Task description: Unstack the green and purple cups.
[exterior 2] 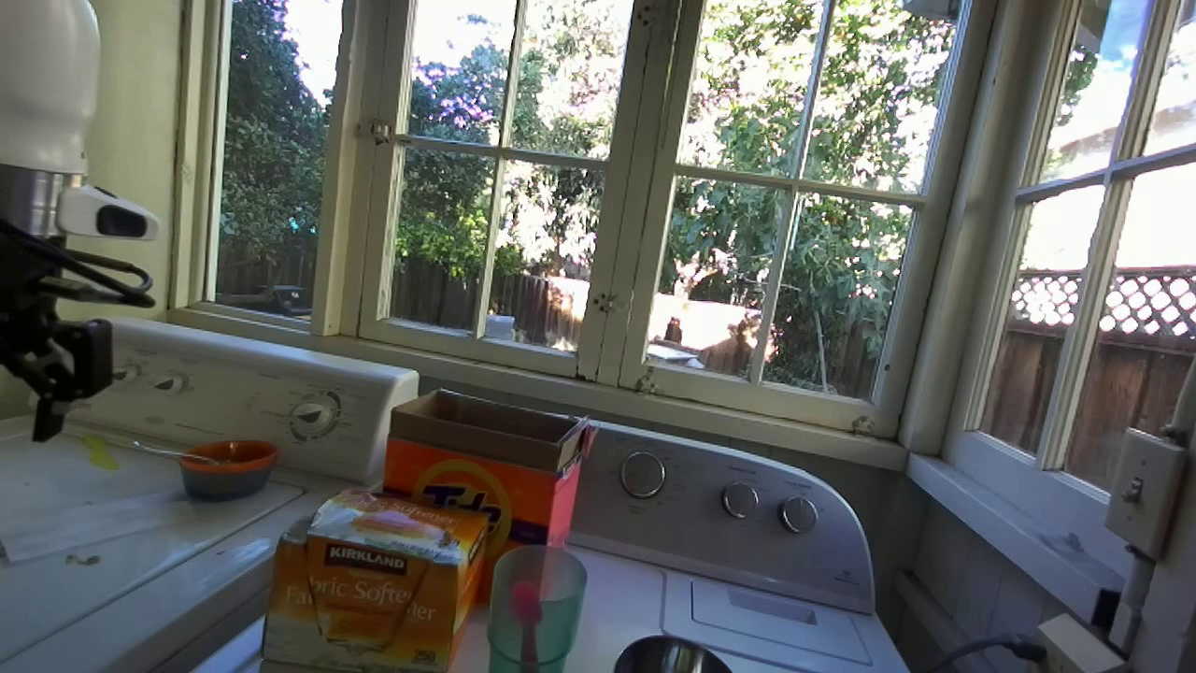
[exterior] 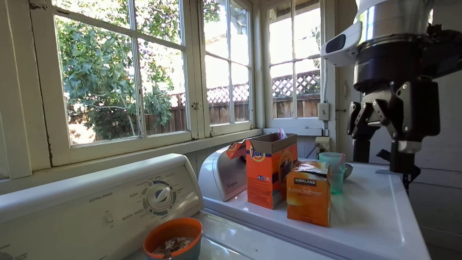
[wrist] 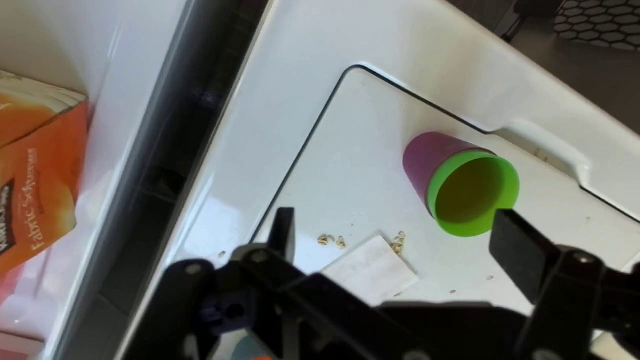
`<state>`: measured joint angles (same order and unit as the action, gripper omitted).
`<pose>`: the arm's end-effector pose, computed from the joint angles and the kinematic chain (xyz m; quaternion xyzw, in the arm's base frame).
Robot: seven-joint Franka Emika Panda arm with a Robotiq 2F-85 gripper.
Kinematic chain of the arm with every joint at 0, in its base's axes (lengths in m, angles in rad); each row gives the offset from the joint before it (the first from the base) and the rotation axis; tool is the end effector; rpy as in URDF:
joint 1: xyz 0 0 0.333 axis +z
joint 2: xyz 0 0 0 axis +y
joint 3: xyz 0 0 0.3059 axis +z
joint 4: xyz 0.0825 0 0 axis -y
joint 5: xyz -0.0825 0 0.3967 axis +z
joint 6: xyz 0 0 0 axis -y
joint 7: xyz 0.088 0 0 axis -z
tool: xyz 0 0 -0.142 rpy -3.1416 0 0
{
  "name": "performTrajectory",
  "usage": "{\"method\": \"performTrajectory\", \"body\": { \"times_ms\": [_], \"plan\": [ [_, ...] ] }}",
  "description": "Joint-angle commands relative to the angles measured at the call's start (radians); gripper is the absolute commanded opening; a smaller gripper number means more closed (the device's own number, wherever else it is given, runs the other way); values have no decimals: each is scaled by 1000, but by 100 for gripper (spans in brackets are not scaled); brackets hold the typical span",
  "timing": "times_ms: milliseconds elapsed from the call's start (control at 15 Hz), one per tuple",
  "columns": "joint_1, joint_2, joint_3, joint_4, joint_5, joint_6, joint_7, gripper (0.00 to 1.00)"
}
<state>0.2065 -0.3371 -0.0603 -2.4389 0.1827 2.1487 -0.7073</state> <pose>0.4489 0.0797 0.3825 -0.9249 -0.3694 -0.0458 0.0779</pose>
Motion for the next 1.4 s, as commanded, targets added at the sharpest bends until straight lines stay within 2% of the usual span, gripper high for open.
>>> {"method": "performTrajectory", "body": {
  "times_ms": [0, 400, 467, 800, 1333],
  "plan": [
    [16, 48, 10, 28, 60, -42, -72, 100],
    [15, 123, 78, 53, 42, -73, -67, 100],
    [3, 92, 81, 26, 39, -37, -53, 100],
    [-3, 99, 87, 30, 39, -36, -52, 100],
    [7, 111, 127, 21, 38, -8, 31, 100]
  ]
}}
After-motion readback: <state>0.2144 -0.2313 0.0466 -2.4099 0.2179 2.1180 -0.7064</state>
